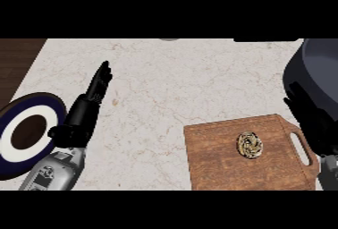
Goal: Pick the cupcake from the cutting board and place it in the pot
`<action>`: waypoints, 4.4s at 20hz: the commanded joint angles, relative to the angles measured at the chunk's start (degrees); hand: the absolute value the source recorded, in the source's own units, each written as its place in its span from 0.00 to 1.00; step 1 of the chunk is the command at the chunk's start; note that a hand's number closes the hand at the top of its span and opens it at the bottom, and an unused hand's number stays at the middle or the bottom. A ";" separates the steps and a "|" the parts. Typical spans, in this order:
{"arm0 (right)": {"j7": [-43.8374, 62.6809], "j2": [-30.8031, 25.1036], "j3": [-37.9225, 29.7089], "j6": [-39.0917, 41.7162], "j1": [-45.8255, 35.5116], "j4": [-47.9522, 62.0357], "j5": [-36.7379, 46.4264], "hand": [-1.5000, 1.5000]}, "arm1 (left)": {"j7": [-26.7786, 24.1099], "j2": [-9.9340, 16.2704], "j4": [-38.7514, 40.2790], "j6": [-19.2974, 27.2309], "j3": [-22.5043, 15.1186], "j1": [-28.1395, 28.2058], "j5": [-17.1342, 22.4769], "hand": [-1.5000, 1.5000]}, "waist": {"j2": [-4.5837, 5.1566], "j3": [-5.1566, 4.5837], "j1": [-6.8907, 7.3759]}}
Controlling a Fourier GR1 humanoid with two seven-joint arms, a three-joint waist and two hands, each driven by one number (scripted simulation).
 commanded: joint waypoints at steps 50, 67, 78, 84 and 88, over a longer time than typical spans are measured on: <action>-16.01 -1.36 8.60 27.95 -7.12 8.08 32.65 0.00 | 5.65 -3.96 14.15 -16.88 5.18 9.52 2.26 0.50 | -0.32 -1.90 -0.74; -28.66 6.33 2.57 40.66 -9.45 27.90 28.20 0.00 | 3.34 -4.58 15.57 -21.61 8.77 10.45 0.98 0.50 | -0.28 -1.89 -0.66; -42.42 9.05 7.15 34.46 -13.19 37.25 39.72 1.00 | 4.61 -4.30 13.06 -23.26 10.53 12.08 0.89 0.50 | -0.20 -1.84 -0.11; -46.02 10.78 6.11 36.98 -12.61 44.47 37.03 1.00 | 9.01 -7.17 11.50 -20.32 9.26 9.51 -0.83 0.50 | -0.11 -1.82 -0.15; -47.22 11.74 5.16 37.52 -11.17 43.93 34.11 1.00 | 5.53 -5.11 14.57 -23.31 11.32 10.27 0.56 0.50 | -0.13 -1.87 -0.60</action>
